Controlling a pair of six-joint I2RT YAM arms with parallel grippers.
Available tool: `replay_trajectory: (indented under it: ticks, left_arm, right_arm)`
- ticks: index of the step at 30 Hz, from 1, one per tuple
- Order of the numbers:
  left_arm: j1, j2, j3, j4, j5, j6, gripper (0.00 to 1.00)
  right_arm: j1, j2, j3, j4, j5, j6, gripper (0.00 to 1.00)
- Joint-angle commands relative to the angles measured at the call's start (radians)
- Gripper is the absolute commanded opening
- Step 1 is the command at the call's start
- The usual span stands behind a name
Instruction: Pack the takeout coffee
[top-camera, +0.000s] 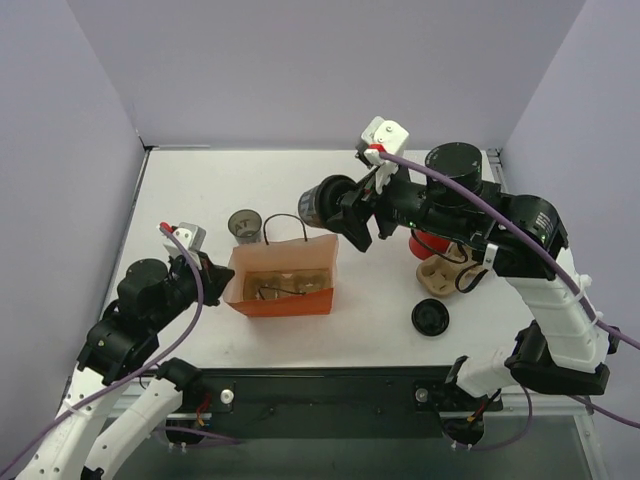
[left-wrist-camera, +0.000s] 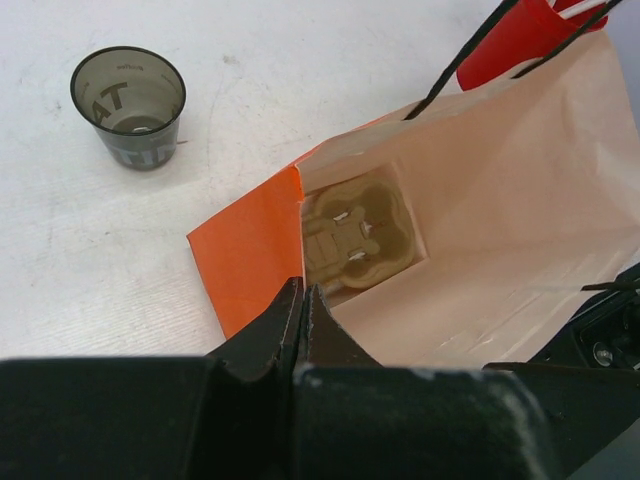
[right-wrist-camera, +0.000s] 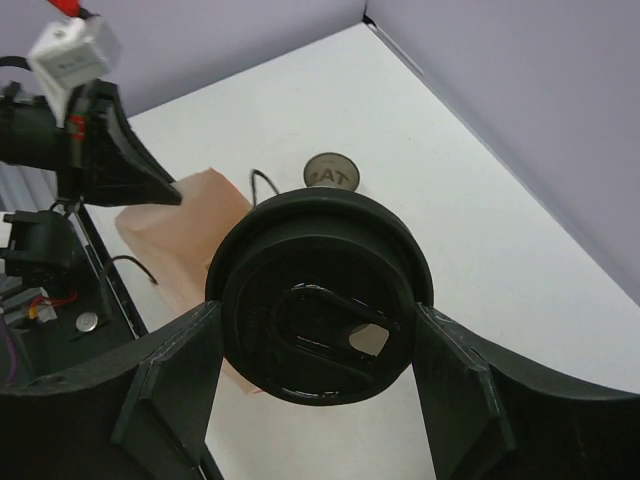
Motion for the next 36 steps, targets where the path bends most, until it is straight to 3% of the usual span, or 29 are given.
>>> replay_trajectory:
  ticks: [1,6,18,27,36]
  left_arm:
    - [-0.002,0.031,0.039,0.081,0.014,-0.007,0.00]
    - [-0.002,0.034,0.050,0.109,0.020,0.010,0.00]
    - [-0.002,0.016,0.019,0.234,0.103,0.062,0.00]
    - [-0.002,-0.007,-0.026,0.284,0.147,0.080,0.00]
    - [-0.002,0.025,-0.016,0.279,0.122,0.085,0.00]
  right_arm:
    - [0.084,-0.003,0.044,0.103,0.023,-0.063,0.53]
    - [0.160,0.027,0.039,0.116,0.012,-0.111,0.53]
    - [0.288,0.063,-0.174,0.091,0.014,-0.183,0.52]
    - [0.366,0.123,-0.291,0.074,0.210,-0.324,0.49]
    - [0.394,0.161,-0.159,0.073,0.218,-0.323,0.50]
